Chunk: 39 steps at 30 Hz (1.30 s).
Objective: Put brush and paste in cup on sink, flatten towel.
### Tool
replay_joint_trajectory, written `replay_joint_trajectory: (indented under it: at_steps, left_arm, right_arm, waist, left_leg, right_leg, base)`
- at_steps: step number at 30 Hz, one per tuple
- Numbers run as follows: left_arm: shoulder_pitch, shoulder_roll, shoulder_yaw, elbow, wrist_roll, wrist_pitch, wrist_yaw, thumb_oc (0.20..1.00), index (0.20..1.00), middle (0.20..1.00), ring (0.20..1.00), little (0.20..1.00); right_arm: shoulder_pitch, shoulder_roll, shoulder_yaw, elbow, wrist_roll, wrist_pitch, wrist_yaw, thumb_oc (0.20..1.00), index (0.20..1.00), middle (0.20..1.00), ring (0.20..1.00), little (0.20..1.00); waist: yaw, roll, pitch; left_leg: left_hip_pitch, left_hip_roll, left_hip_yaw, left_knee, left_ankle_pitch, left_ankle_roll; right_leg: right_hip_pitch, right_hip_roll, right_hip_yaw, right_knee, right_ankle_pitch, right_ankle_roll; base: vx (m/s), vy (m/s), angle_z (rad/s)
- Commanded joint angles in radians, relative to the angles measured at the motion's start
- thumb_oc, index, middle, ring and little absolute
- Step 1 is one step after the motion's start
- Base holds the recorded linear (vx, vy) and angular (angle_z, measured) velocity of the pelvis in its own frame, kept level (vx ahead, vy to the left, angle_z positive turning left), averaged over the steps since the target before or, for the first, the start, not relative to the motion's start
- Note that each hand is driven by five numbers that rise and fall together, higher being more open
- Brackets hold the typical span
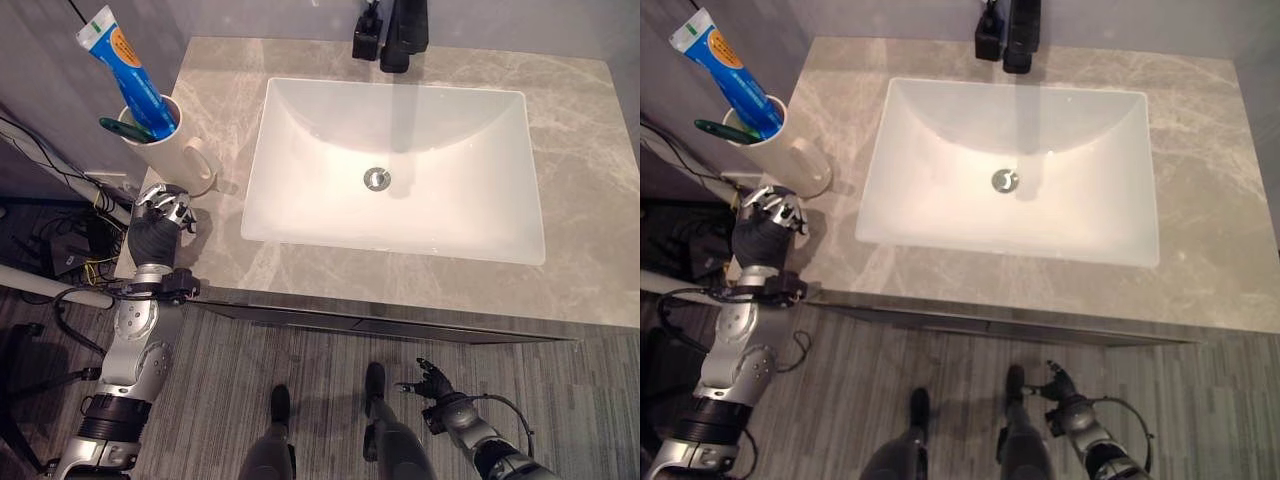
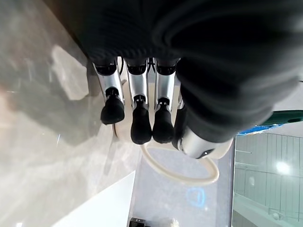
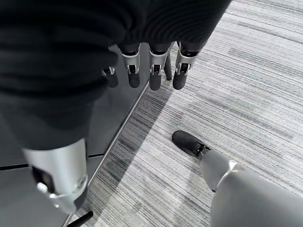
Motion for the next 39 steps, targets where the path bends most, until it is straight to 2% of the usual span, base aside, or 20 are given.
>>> replay_joint_trajectory:
  at_steps: [1,10,21,23,27,30,39]
  left_arm:
    - [-0.038,0.059,0.017,0.032,-0.012,-0.004,0.018,0.2,0.2,0.2,0.2,0.2]
    - [0.053,0.112,0.05,-0.029,-0.06,0.015,-0.019,0.2,0.2,0.2,0.2,0.2]
    - [0.15,0.119,0.107,-0.043,-0.057,0.033,-0.023,0.2,0.2,0.2,0.2,0.2]
    - [0.162,0.115,0.127,-0.049,-0.059,0.033,-0.016,0.2,0.2,0.2,0.2,0.2]
    - [0.158,0.12,0.128,-0.04,-0.053,0.036,-0.018,0.2,0.2,0.2,0.2,0.2]
    - [0.132,0.155,0.123,-0.007,-0.045,0.039,-0.037,0.2,0.2,0.2,0.2,0.2]
    - [0.07,0.169,0.107,0.058,-0.044,0.029,-0.014,0.2,0.2,0.2,0.2,0.2]
  right_arm:
    - [-0.035,0.012,0.015,-0.005,0.03,-0.002,-0.002,1.0,1.0,1.0,1.0,1.0]
    - [-0.017,-0.005,-0.023,0.018,0.042,0.01,0.004,1.0,1.0,1.0,1.0,1.0]
    - [0.046,-0.02,-0.069,-0.129,0.03,0.002,-0.034,1.0,1.0,1.0,1.0,1.0]
    - [0.08,-0.039,-0.04,-0.199,-0.085,0.003,-0.058,1.0,1.0,1.0,1.0,1.0]
    - [0.089,-0.047,-0.007,-0.193,-0.159,0.013,-0.043,1.0,1.0,1.0,1.0,1.0]
    - [0.091,-0.054,0.006,-0.19,-0.167,0.01,-0.032,1.0,1.0,1.0,1.0,1.0]
    - [0.092,-0.068,-0.026,-0.176,-0.162,0.005,-0.068,1.0,1.0,1.0,1.0,1.0]
  waist:
    - [-0.003,-0.034,0.005]
    - [0.003,-0.014,-0.002]
    - [-0.009,-0.009,0.006]
    - [-0.014,-0.008,0.006]
    - [-0.017,-0.01,0.0]
    - [-0.02,-0.013,-0.003]
    - [-0.031,-0.006,-0.013]
  left_leg:
    - [0.031,-0.014,-0.007,0.003,-0.024,0.007]
    - [0.04,-0.015,-0.008,0.003,-0.026,0.005]
    - [0.035,-0.007,0.009,0.003,-0.022,-0.001]
    - [0.029,-0.004,0.012,0.003,-0.021,-0.003]
    - [0.017,0.0,0.012,0.003,-0.021,-0.006]
    - [0.014,0.001,0.013,0.003,-0.022,-0.008]
    - [0.008,-0.005,0.02,0.003,-0.024,-0.006]
  right_leg:
    - [0.084,-0.075,0.014,0.006,-0.041,0.059]
    - [0.095,-0.079,0.01,0.006,-0.048,0.059]
    - [0.083,-0.072,0.015,0.006,-0.047,0.056]
    - [0.076,-0.07,0.017,0.006,-0.047,0.058]
    - [0.067,-0.069,0.015,0.006,-0.046,0.06]
    - [0.063,-0.068,0.016,0.006,-0.046,0.062]
    - [0.049,-0.07,0.028,0.006,-0.04,0.068]
  base:
    - [0.0,0.0,0.0]
    - [0.0,-0.001,0.0]
    - [0.0,-0.001,0.0]
    - [0.0,0.003,-0.03]
    - [0.0,-0.006,-0.05]
    - [0.0,0.0,0.0]
    - [0.01,0.005,0.0]
